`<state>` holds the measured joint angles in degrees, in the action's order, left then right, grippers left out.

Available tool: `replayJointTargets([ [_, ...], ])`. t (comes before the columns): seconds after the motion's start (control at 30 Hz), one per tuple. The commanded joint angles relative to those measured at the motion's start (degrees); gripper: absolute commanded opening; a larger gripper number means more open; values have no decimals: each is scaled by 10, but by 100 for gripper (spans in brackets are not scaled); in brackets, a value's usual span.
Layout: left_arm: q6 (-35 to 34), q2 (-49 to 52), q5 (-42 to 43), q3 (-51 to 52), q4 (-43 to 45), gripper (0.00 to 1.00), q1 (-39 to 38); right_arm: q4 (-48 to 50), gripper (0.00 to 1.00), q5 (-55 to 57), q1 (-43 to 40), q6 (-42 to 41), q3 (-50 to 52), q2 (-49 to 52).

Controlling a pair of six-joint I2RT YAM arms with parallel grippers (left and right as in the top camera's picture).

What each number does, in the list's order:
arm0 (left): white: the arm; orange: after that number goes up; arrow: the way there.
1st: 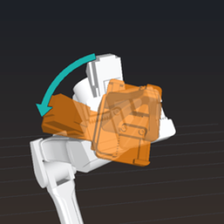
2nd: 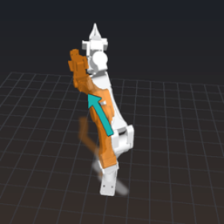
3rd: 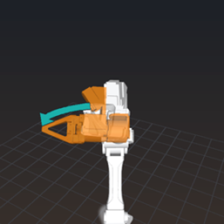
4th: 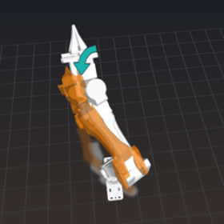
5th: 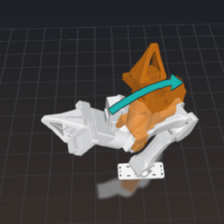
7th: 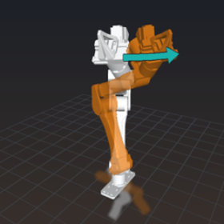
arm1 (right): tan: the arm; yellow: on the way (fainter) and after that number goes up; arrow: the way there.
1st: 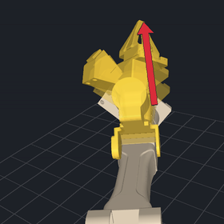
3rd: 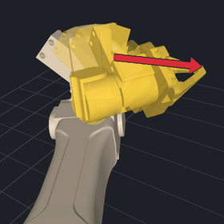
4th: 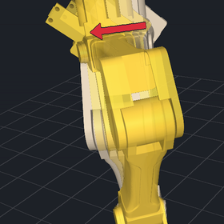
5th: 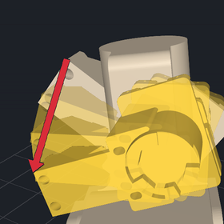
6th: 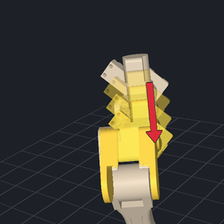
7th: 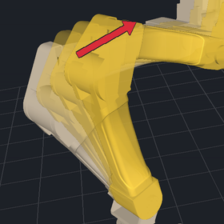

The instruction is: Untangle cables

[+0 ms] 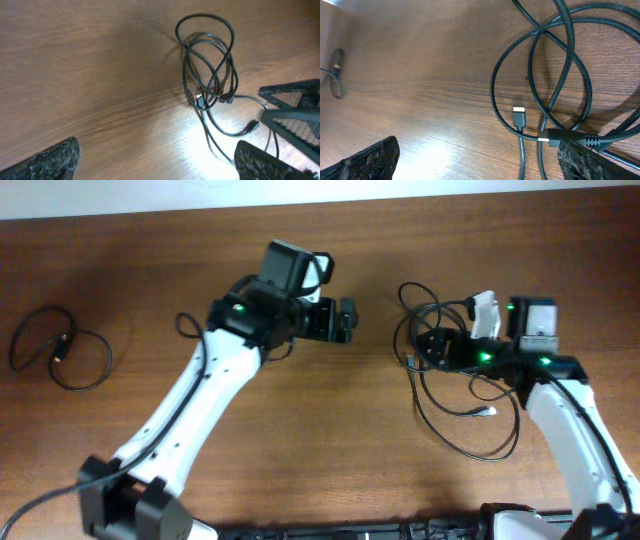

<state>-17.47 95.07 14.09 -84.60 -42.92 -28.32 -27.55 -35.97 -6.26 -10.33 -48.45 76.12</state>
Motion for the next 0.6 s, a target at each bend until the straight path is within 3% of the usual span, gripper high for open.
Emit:
replayJointTargets([
  [0.0, -31, 45, 2, 2, 45, 99, -44, -21, 99, -125, -83, 5, -16, -69],
  [0.17, -31, 136, 2, 2, 222, 99, -129, -158, 99, -129, -261, 5, -16, -177],
  [0.37, -31, 267, 0, 2, 481, 99, -191, -239, 99, -123, -256, 7, -16, -175],
  [0.5, -31, 337, -14, 2, 566, 100, -204, -287, 99, -123, -256, 45, -16, -175],
  [0.53, -31, 357, -38, 2, 573, 99, -204, -300, 99, -122, -256, 46, -16, -175],
  [0.57, -31, 369, -61, 2, 572, 84, -204, -309, 99, -123, -256, 46, -16, -175],
])
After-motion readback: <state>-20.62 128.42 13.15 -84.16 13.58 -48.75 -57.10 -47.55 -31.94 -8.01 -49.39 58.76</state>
